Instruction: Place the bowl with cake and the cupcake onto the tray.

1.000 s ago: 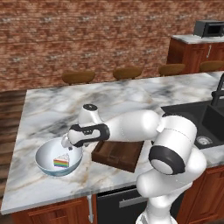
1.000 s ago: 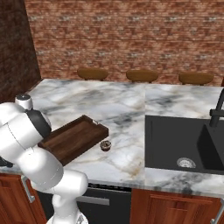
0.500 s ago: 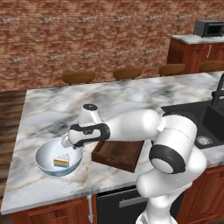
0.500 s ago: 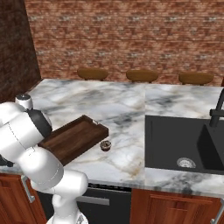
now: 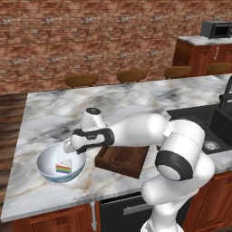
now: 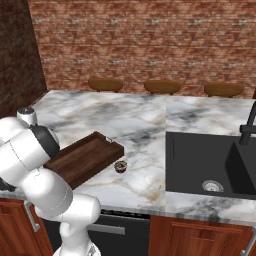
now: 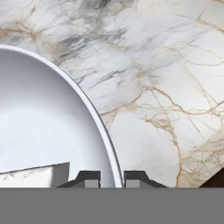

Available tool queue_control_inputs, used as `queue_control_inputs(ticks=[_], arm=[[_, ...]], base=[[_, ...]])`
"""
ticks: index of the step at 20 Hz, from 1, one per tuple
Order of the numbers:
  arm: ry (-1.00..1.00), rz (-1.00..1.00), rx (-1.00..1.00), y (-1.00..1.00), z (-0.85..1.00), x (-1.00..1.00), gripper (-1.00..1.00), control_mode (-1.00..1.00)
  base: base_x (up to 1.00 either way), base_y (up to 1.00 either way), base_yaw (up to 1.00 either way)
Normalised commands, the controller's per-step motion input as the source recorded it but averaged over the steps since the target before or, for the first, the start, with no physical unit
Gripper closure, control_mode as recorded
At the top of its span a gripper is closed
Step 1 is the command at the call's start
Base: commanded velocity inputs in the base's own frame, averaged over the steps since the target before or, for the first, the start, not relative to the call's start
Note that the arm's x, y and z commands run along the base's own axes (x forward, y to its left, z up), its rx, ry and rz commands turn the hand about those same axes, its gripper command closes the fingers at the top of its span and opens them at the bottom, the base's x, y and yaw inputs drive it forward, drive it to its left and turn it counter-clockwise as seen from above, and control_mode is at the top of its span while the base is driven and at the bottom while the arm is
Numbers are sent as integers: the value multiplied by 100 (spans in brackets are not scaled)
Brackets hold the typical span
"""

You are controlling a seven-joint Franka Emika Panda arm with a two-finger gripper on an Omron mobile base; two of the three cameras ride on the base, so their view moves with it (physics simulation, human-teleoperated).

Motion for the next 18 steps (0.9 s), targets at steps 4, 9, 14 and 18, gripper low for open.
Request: queue_control_inputs(ticks=[4, 9, 14, 18], arm=[[0, -9, 2, -8, 15, 0, 100, -100], [1, -14, 11, -18, 31, 11, 100, -100], [9, -22, 22, -22, 10, 39, 100, -100], [10, -25, 24, -35, 36, 23, 100, -100]], base=[[0, 0, 0], [0, 0, 0], [0, 0, 0], [0, 0, 0]])
